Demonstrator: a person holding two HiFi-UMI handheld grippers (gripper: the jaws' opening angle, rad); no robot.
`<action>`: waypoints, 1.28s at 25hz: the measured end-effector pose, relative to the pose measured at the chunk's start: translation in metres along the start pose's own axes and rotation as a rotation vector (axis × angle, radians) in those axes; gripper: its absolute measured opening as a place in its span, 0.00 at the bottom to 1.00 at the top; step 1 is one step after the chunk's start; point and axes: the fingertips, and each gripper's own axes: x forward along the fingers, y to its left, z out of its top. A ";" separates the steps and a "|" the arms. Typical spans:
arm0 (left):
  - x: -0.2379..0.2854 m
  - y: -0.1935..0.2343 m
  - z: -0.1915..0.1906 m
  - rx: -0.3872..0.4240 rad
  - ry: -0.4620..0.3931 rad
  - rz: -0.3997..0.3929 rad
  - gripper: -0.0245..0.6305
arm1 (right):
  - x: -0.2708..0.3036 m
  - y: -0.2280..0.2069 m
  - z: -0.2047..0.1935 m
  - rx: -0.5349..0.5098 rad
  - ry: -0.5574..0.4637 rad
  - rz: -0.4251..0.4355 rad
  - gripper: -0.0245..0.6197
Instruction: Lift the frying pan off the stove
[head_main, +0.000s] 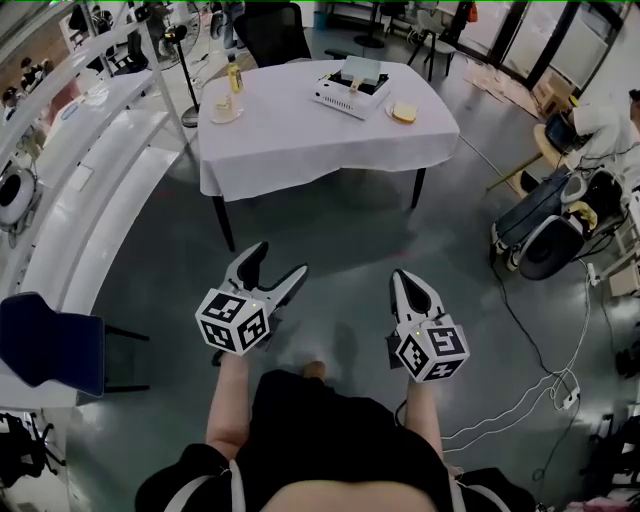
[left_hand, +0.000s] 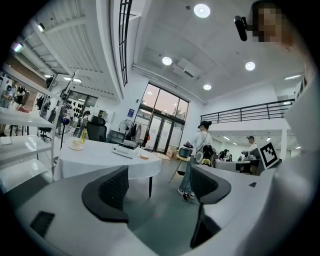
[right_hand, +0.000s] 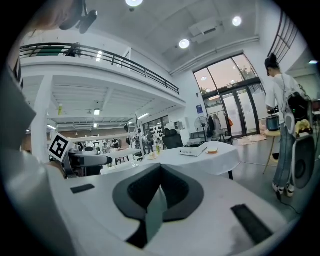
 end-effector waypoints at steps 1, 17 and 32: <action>0.002 0.004 0.000 0.000 0.002 -0.001 0.64 | 0.005 0.000 -0.001 0.004 0.001 -0.002 0.04; 0.009 0.025 -0.017 -0.051 0.041 0.014 0.64 | 0.033 0.004 -0.023 0.032 0.075 0.009 0.04; 0.108 0.064 0.013 -0.050 0.016 0.053 0.64 | 0.125 -0.068 0.007 0.029 0.066 0.054 0.04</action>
